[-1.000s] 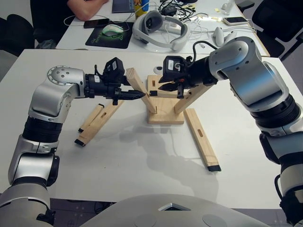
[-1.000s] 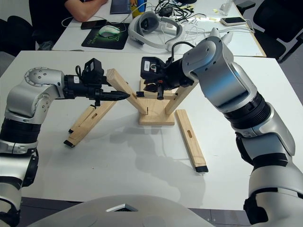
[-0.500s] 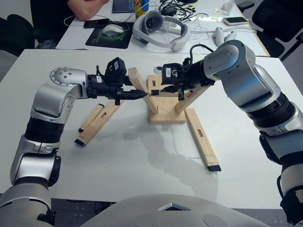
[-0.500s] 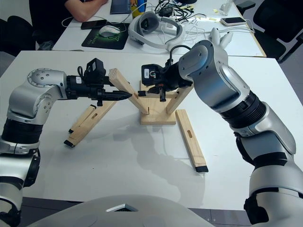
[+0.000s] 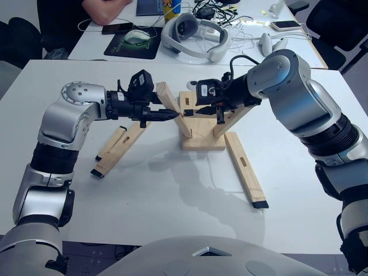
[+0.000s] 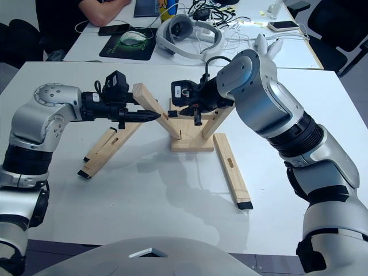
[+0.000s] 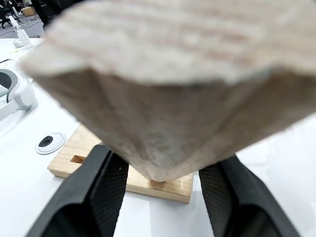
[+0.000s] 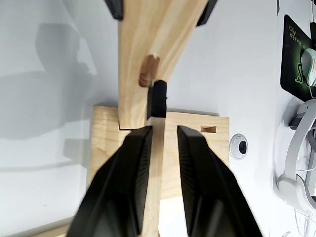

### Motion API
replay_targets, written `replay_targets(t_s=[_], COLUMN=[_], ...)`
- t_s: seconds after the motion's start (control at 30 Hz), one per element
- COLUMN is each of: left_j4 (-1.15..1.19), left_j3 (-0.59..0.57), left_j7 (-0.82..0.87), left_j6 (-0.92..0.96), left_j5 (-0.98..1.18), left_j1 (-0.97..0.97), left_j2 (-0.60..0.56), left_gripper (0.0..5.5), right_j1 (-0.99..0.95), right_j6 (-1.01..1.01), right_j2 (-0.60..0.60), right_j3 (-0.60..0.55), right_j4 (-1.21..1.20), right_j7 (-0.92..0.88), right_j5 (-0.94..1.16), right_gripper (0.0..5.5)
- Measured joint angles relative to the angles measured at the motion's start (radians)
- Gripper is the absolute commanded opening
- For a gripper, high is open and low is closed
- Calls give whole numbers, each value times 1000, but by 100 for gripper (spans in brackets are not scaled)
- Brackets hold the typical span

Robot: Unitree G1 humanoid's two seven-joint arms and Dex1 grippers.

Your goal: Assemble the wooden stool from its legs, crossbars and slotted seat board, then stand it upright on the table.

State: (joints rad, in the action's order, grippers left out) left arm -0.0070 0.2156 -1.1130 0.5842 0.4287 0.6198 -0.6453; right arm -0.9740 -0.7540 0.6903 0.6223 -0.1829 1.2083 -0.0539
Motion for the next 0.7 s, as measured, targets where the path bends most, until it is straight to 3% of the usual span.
replay_targets(t_s=[0.67,0.7], left_j4=[-6,-7], left_j3=[0,0], left_j7=[17,18], left_j6=[0,0], left_j5=[3,3], left_j1=[-6,-6], left_j2=[13,13], left_gripper=[206,206], right_j1=[22,22], right_j6=[7,7], right_j2=[-1,-1], right_j3=[13,13], right_j4=[1,3], right_j7=[27,27], right_j5=[-17,-17], right_gripper=[96,76])
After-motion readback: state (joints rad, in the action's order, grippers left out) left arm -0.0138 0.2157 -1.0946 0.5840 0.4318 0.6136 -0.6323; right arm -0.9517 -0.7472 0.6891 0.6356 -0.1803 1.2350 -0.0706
